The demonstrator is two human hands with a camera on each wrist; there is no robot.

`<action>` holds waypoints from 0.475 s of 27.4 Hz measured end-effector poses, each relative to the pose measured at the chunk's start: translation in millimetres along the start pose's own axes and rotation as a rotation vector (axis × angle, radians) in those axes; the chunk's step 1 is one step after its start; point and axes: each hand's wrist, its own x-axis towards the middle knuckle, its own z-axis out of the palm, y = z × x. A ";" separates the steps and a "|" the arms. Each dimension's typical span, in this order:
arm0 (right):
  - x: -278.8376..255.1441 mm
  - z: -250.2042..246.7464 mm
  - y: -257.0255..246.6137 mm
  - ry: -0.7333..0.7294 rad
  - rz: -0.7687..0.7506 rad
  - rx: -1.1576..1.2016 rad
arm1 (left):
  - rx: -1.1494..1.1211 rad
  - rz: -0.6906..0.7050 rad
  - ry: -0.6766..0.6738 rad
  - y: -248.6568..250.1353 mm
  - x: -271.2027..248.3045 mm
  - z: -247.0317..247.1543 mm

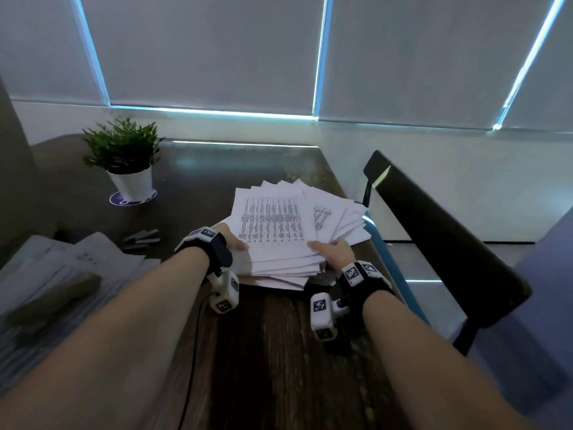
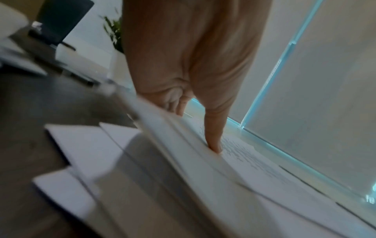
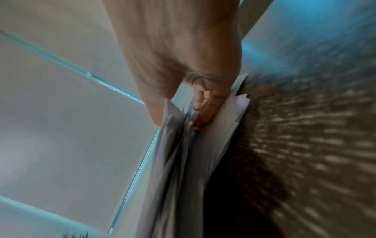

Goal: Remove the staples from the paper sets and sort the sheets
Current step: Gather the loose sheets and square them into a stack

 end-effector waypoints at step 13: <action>-50.4 -43.9 -1.3 -0.205 0.081 -0.089 | -0.279 -0.111 -0.267 4.4 -87.3 16.6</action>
